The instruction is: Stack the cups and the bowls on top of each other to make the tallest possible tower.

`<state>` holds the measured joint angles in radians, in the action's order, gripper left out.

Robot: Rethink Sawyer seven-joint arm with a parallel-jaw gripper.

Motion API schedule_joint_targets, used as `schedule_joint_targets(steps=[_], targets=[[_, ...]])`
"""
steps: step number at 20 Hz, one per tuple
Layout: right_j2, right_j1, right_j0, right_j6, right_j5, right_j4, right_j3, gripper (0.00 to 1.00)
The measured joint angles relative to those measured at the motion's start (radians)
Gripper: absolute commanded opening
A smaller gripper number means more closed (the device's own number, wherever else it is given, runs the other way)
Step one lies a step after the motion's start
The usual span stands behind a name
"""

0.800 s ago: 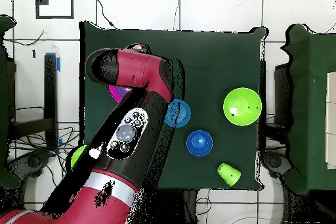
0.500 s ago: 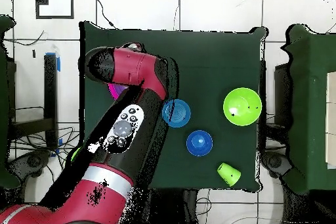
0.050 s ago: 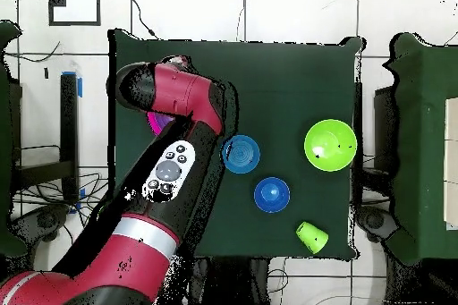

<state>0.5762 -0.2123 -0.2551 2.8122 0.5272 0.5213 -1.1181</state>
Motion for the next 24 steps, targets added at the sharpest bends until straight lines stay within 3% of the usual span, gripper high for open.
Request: schedule_joint_targets(steps=[10, 24], targets=[[0.0, 0.054, -0.013, 0.0, -0.148, 0.089, 0.0, 0.0], [-0.004, 0.124, -0.014, 0.0, -0.29, 0.117, -0.005, 0.0]])
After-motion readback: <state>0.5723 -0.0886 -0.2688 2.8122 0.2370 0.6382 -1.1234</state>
